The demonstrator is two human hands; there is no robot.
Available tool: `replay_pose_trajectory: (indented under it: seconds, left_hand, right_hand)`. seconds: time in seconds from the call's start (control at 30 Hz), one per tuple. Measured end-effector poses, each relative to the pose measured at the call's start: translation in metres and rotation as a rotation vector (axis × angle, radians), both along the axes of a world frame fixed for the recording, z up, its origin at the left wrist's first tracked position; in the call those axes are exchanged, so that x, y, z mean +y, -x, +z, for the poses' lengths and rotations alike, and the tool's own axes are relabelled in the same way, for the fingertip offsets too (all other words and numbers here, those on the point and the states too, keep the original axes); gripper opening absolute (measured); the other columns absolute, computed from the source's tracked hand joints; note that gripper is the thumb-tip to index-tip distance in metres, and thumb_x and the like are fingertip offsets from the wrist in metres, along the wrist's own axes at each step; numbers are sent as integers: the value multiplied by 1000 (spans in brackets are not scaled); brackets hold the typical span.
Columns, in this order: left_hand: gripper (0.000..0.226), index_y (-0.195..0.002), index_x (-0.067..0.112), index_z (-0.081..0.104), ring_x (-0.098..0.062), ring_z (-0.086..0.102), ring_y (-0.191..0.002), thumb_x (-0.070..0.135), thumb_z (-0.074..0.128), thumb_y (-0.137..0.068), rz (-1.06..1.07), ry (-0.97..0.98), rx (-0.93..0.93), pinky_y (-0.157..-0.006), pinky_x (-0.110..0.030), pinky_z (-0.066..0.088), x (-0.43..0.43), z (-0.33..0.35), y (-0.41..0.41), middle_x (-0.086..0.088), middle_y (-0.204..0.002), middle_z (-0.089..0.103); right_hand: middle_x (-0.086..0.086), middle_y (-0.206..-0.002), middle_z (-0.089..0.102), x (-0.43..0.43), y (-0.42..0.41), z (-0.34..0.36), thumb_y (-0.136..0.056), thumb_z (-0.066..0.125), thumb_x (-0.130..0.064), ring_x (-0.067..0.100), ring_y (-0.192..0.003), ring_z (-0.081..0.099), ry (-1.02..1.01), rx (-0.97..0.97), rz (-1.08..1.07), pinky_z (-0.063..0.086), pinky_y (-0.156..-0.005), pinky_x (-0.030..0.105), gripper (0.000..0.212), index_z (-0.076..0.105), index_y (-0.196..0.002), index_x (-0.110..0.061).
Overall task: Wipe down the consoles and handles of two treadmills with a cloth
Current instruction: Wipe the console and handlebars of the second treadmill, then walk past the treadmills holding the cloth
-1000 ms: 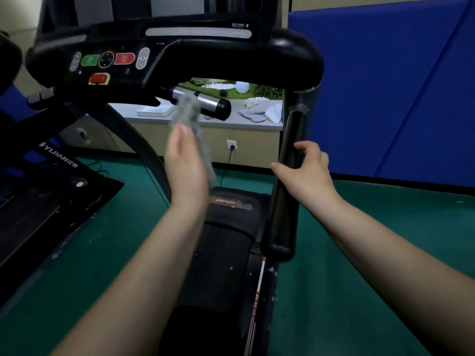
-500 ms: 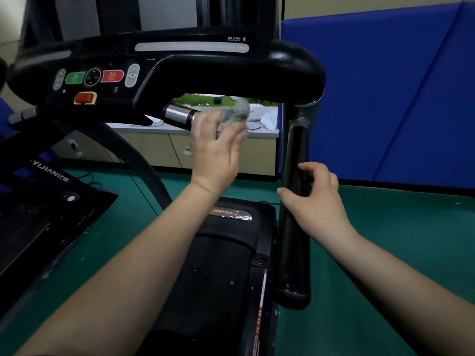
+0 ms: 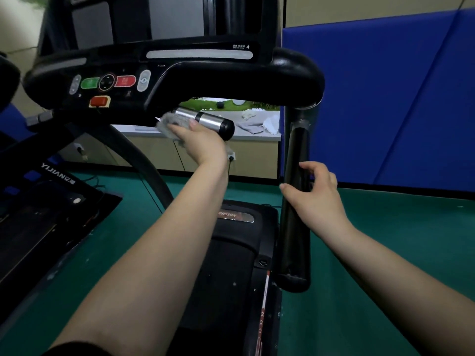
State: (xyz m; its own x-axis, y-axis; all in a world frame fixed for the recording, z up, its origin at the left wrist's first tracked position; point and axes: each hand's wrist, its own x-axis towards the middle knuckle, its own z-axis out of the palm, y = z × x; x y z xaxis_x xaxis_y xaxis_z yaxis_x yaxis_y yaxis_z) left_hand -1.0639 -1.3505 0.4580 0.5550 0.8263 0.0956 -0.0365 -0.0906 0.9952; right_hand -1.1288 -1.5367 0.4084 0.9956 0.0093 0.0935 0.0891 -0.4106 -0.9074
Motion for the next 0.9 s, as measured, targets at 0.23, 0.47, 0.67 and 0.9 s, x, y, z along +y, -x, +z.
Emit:
replay_pose_trajectory:
  seconds: [0.23, 0.47, 0.67, 0.9]
  left_hand:
    - [36, -125, 9, 49, -25, 68, -96, 34, 36, -102, -590, 378, -6, -81, -39, 55, -15, -18, 66, -16, -116, 64]
    - [33, -128, 23, 52, -21, 65, -93, 24, 52, -95, -359, 98, 270, -79, -41, 56, -9, -89, 175, -8, -117, 63]
    - [30, -117, 30, 58, -24, 66, -84, 20, 59, -90, -244, 75, 475, -72, -40, 58, -26, -136, 281, -5, -104, 65]
    - [31, -115, 29, 56, -6, 61, -88, 24, 66, -86, -352, -129, 723, -69, -19, 46, -56, -168, 370, 10, -110, 63]
  right_hand:
    - [-3, -137, 38, -8, 9, -5, -89, 59, -42, 9, -111, 42, -83, 11, 59, 35, -92, 25, 48, 43, -133, -33]
    - [-15, -97, 61, -55, 65, -47, -92, 57, -20, -3, -73, 56, -197, 44, 60, 42, -67, 15, 17, 55, -105, -31]
    - [-14, -100, 60, -82, 115, -99, -88, 60, -5, -13, -65, 56, -135, 199, 191, 40, -62, 1, 29, 54, -94, -32]
    - [-4, -98, 60, -85, 170, -128, -86, 57, 4, 7, -73, 56, -117, 329, 333, 40, -59, 2, 32, 56, -93, -27]
